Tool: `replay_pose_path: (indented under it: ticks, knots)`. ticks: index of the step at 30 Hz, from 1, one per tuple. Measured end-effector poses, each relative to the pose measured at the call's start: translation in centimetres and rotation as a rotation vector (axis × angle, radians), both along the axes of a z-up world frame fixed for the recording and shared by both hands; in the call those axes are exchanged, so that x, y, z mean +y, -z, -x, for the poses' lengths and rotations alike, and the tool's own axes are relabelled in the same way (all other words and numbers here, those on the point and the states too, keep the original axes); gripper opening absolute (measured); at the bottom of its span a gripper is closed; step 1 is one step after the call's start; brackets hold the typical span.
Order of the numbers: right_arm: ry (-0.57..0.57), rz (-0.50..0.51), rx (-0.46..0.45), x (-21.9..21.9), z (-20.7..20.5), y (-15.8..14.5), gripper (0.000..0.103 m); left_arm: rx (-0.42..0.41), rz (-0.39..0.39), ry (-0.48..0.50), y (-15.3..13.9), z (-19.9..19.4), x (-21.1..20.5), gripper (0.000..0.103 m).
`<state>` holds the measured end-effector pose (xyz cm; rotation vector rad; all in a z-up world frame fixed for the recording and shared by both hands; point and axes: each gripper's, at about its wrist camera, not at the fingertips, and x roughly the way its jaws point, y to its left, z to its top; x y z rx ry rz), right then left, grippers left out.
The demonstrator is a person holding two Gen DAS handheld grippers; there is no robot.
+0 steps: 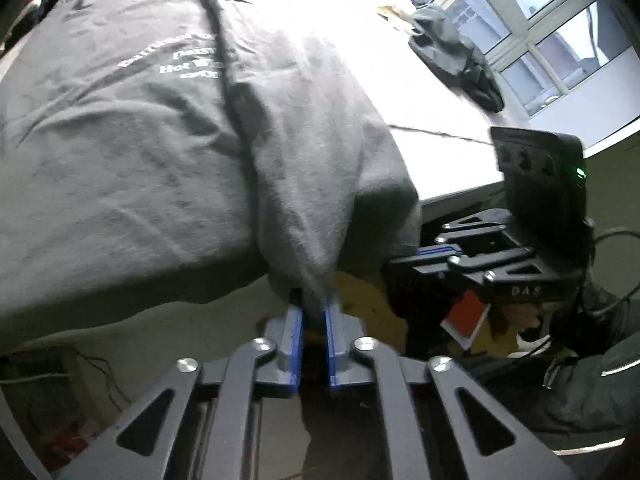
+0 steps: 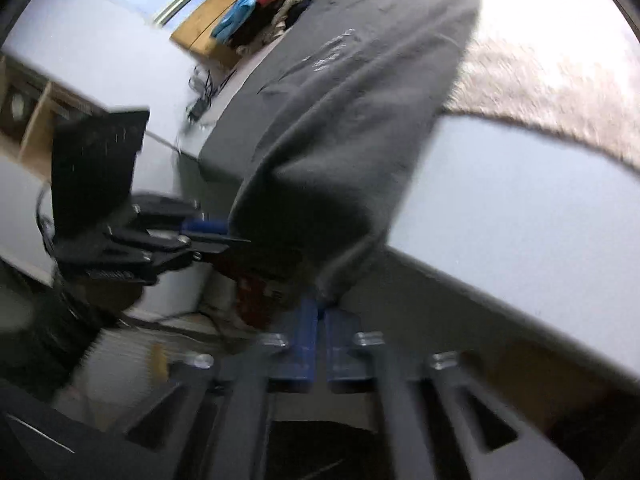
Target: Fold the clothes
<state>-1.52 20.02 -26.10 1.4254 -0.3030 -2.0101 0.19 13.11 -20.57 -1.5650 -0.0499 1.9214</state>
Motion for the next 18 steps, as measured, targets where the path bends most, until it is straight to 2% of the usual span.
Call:
replay_pose_path:
  ticks: [2,5,6,8,11,12,14,16,18]
  knots:
    - [-0.019,-0.019,-0.011,0.2,-0.6,-0.7,0.003,0.009,-0.025,0.001,-1.5,-0.6,-1.1,0.007]
    - [-0.047,-0.048,-0.028,0.4,-1.4,-1.7,0.003,0.078,-0.055,-0.001,-4.1,-2.1,-2.7,0.007]
    - [-0.056,-0.058,-0.033,0.5,-1.7,-2.1,0.005,0.077,-0.048,-0.002,-3.9,-2.2,-3.1,0.007]
    - [-0.075,-0.077,-0.044,0.7,-2.2,-2.8,0.008,0.013,-0.01,-0.032,-1.4,-1.9,-3.7,0.005]
    - [-0.099,-0.104,-0.056,1.0,-3.0,-4.0,0.008,-0.017,-0.012,-0.039,0.7,-2.2,-3.9,0.005]
    - [-0.085,-0.096,-0.025,1.5,-2.4,-5.6,0.01,-0.014,-0.04,-0.042,0.7,-2.3,-3.8,0.005]
    - [-0.056,-0.119,0.069,1.8,0.7,-9.4,0.027,0.006,-0.077,-0.044,0.1,-3.0,-4.6,0.005]
    - [-0.037,-0.176,0.175,1.5,4.4,-12.8,0.037,0.022,-0.106,-0.049,-0.1,-3.3,-4.2,0.005]
    - [-0.037,-0.246,0.241,-0.2,9.0,-14.5,0.04,0.029,-0.106,-0.057,-0.1,-3.6,-4.4,0.005]
